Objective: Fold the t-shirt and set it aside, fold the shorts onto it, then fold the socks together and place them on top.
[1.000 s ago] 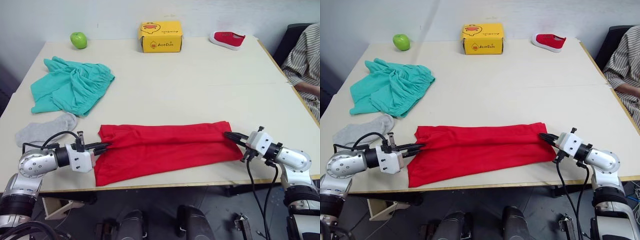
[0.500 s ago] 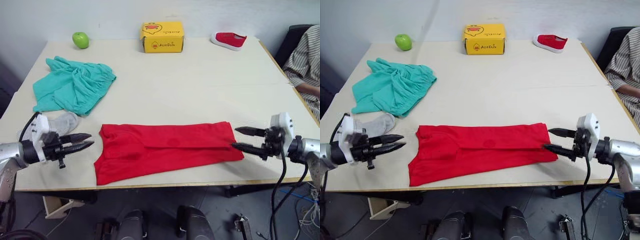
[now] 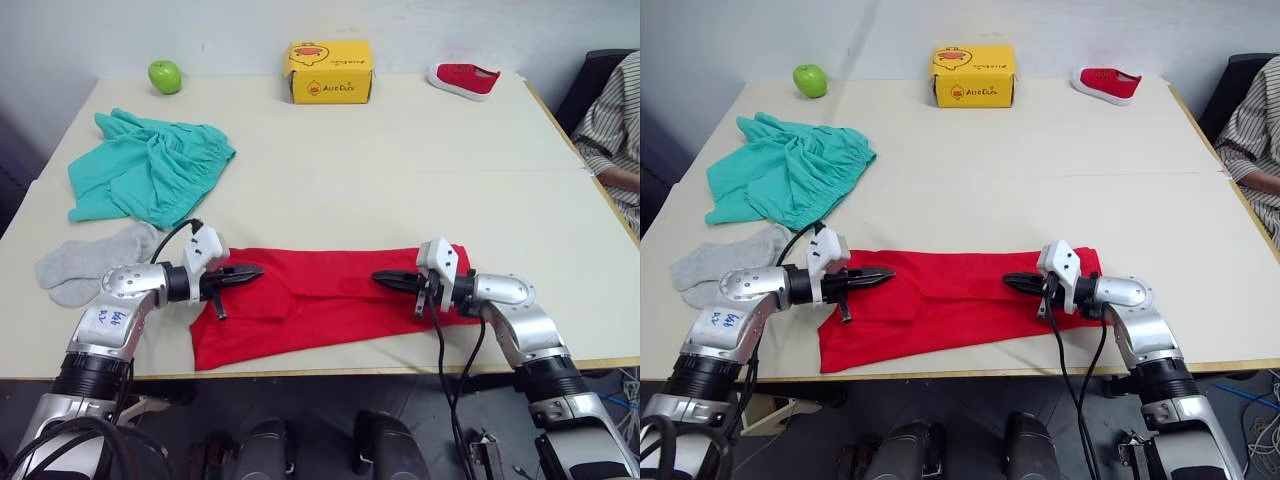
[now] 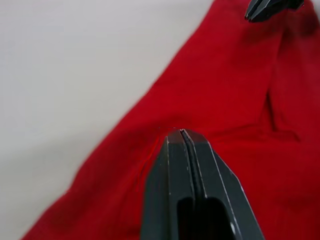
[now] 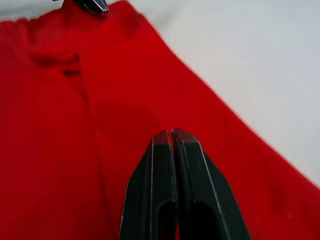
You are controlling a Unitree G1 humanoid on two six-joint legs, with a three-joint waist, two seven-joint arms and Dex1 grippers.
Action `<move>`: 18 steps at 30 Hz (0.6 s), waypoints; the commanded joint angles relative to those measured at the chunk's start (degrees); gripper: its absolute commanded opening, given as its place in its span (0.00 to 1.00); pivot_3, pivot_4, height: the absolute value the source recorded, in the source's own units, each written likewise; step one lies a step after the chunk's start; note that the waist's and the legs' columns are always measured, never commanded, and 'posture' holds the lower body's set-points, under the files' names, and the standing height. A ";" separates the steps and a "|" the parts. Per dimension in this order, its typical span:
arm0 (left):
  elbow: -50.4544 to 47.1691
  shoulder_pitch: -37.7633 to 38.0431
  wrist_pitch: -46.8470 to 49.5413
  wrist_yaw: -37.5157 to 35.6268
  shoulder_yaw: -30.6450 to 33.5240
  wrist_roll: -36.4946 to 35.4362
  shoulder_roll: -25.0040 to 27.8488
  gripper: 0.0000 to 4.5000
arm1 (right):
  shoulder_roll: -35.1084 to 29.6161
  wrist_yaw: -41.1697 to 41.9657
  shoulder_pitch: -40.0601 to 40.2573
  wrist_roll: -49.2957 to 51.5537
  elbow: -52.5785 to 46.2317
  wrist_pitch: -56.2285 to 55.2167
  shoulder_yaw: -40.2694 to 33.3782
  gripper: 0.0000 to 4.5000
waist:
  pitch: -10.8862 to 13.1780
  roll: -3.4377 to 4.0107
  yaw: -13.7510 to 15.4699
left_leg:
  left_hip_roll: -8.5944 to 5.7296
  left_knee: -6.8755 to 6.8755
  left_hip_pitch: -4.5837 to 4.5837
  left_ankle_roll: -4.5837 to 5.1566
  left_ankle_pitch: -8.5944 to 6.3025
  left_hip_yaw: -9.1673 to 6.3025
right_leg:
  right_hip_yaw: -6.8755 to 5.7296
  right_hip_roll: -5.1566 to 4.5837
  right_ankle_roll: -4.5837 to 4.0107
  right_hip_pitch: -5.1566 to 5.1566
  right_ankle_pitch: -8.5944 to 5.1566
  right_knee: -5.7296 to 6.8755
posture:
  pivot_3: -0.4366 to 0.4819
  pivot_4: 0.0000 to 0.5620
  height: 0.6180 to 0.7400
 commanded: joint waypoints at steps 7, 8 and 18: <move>-1.83 7.71 4.40 21.21 9.92 4.78 -4.71 0.00 | 4.39 -26.03 8.52 -6.46 6.80 -8.61 -11.39 0.01 | -0.36 -0.60 0.02 | 0.30 0.03 0.29 0.04 0.02 -0.48 | 0.06 -0.06 0.00 0.28 0.00 0.05 | 0.48 0.27 1.00; -1.62 8.43 4.42 23.07 10.86 5.05 -5.03 0.00 | 4.49 -28.60 8.25 -6.19 7.96 -8.48 -13.12 0.01 | -0.44 -0.72 0.01 | 0.33 0.02 0.34 0.04 0.02 -0.49 | 0.07 -0.05 0.00 0.31 0.00 0.06 | 0.48 0.27 1.00; -5.27 6.29 -1.03 14.96 18.56 -6.83 -8.23 0.00 | 3.63 -26.25 3.29 -1.99 6.34 -6.49 -15.23 0.01 | -0.48 -0.78 -0.13 | 0.64 -0.11 0.94 -0.13 -0.32 -0.43 | 0.00 0.08 -0.20 0.88 -0.11 -0.06 | 0.48 0.27 1.00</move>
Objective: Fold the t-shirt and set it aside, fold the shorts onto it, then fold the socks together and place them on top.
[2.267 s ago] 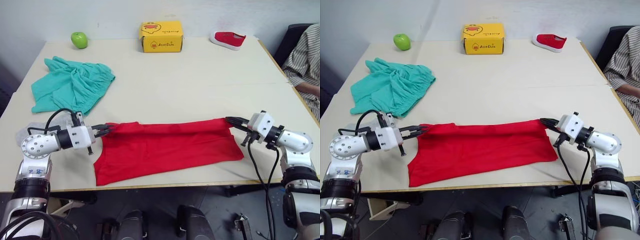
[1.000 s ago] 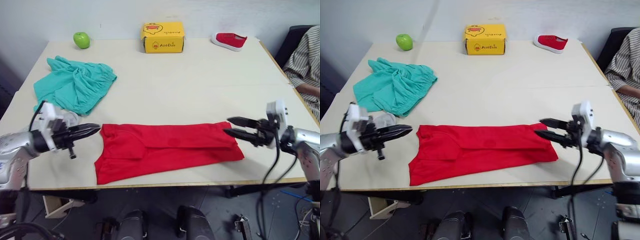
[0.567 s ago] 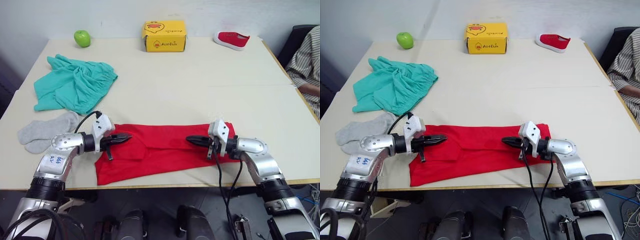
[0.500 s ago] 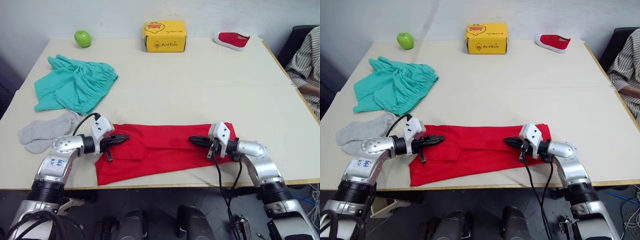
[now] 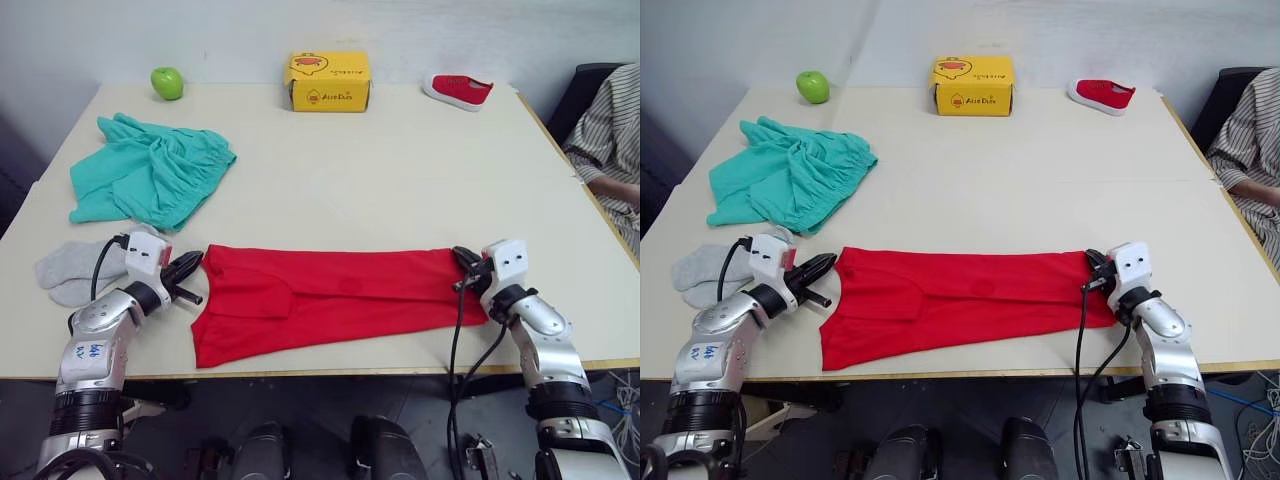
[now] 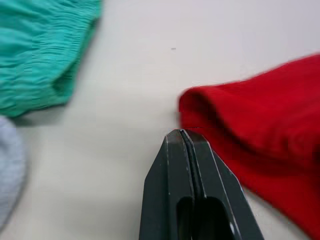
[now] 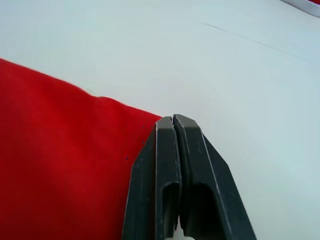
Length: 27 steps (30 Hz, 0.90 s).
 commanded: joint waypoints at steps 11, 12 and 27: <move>4.72 -9.67 -0.85 -1.39 -10.28 7.43 -2.26 0.00 | 4.97 4.36 -6.20 -2.65 -1.65 2.63 8.09 0.01 | 0.00 0.00 -0.41 | -0.02 -0.01 -0.06 0.01 0.00 0.06 | -0.03 0.06 -0.01 -0.05 -0.01 -0.02 | 0.48 0.27 1.00; 5.75 -9.82 -0.11 -0.17 -10.14 7.92 -2.58 0.00 | 4.50 4.29 -6.23 -2.88 -0.51 1.91 7.74 0.01 | 0.00 0.00 -0.42 | -0.04 0.00 -0.06 0.03 -0.01 0.06 | -0.03 0.05 -0.01 -0.05 -0.01 -0.02 | 0.48 0.27 1.00; 2.88 -3.51 -12.25 -14.43 -0.94 -1.53 2.47 0.00 | -4.48 11.56 -10.87 5.33 10.22 -1.02 -3.50 0.01 | 0.02 0.03 -1.84 | 0.10 -0.10 -0.01 -0.01 -0.04 0.24 | -0.02 0.06 -0.04 -0.12 -0.05 -0.08 | 0.48 0.27 1.00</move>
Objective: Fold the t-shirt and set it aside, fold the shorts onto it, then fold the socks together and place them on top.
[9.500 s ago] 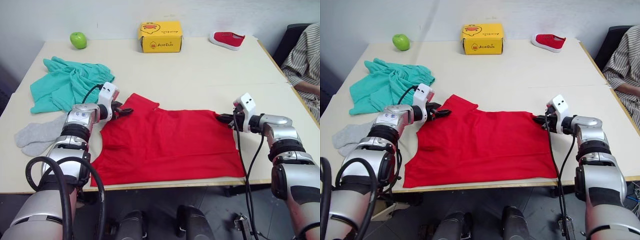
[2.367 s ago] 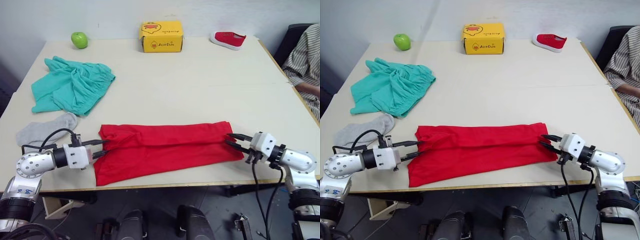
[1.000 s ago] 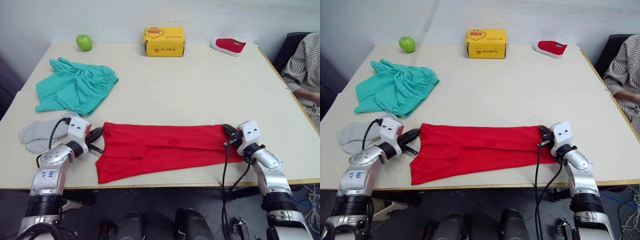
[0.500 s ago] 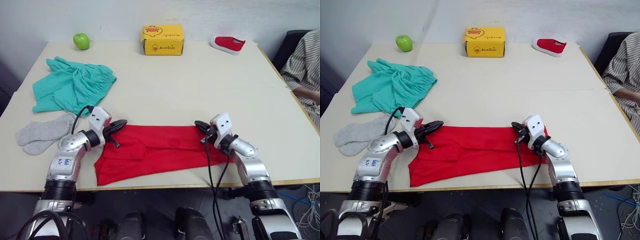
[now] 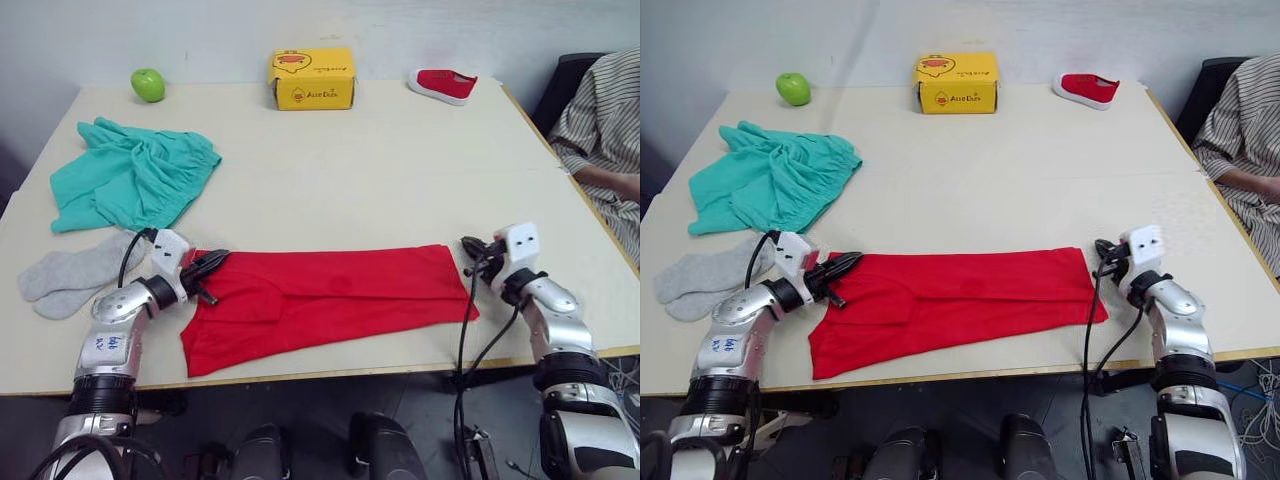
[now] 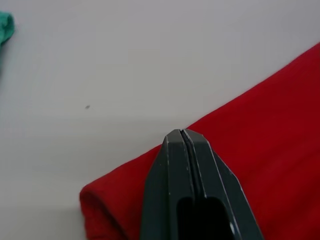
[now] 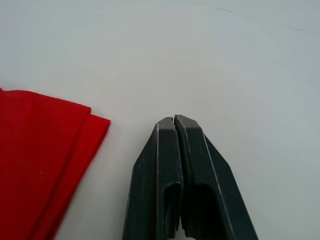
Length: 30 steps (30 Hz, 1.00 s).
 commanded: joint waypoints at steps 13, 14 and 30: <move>-15.24 13.51 5.08 0.85 -0.53 1.38 3.03 0.00 | 4.81 7.66 12.35 0.69 -23.11 3.33 7.59 0.01 | 0.06 0.11 0.64 | -0.05 0.01 -0.04 0.08 -0.18 -0.07 | 0.02 -0.08 0.00 0.00 0.00 -0.04 | 0.48 0.27 1.00; -14.96 14.24 5.59 1.61 -0.21 1.65 3.03 0.00 | 4.35 7.06 12.66 0.45 -22.17 3.28 7.02 0.01 | 0.07 0.12 0.56 | -0.05 0.00 -0.04 0.09 -0.19 -0.08 | 0.02 -0.08 0.00 0.00 0.00 -0.04 | 0.48 0.27 1.00; -35.25 23.29 7.16 -14.95 5.15 -15.10 8.69 0.60 | -14.08 33.28 -9.51 -1.27 7.96 8.11 9.37 0.64 | 0.48 0.86 0.19 | 0.00 0.01 0.06 0.14 -0.31 0.11 | 0.13 -0.10 0.00 0.03 0.00 -0.45 | 0.48 0.27 1.00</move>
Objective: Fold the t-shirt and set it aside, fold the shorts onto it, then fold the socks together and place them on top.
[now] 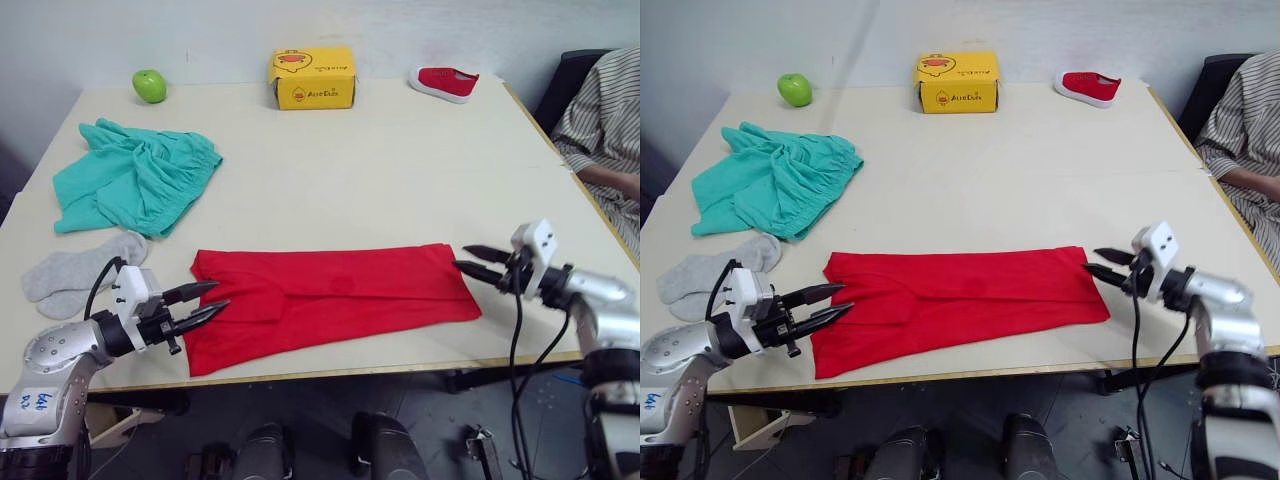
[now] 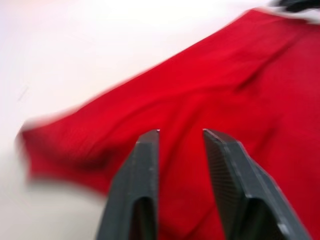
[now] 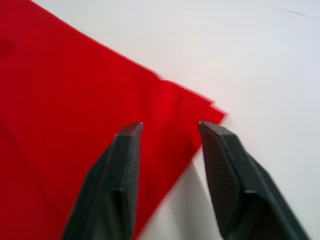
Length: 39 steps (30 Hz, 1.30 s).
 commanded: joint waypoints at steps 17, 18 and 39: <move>-11.48 1.15 4.37 0.10 -2.34 -6.31 -1.23 1.00 | 6.26 15.84 -24.18 -18.75 27.69 -3.39 13.52 0.48 | 0.05 0.08 -0.27 | 0.05 0.06 -0.07 0.02 0.04 0.79 | 0.82 0.19 0.07 -0.65 0.04 0.47 | 0.48 0.27 1.00; -11.32 0.83 4.28 0.26 -2.48 -6.24 -1.34 1.00 | 6.26 16.14 -24.67 -18.96 27.69 -3.89 13.58 0.41 | 0.05 0.08 -0.27 | 0.05 0.06 -0.07 0.02 0.03 0.81 | 0.84 0.19 0.07 -0.66 0.04 0.47 | 0.48 0.27 1.00; 1.10 -10.02 -1.59 11.70 -2.80 -0.36 -9.75 1.00 | 11.51 -16.10 -32.40 -21.65 33.41 -12.39 7.19 0.18 | 0.07 0.10 -0.85 | 0.01 0.06 -0.16 0.04 0.02 0.98 | 1.00 0.19 0.11 -0.83 0.06 0.58 | 0.48 0.27 1.00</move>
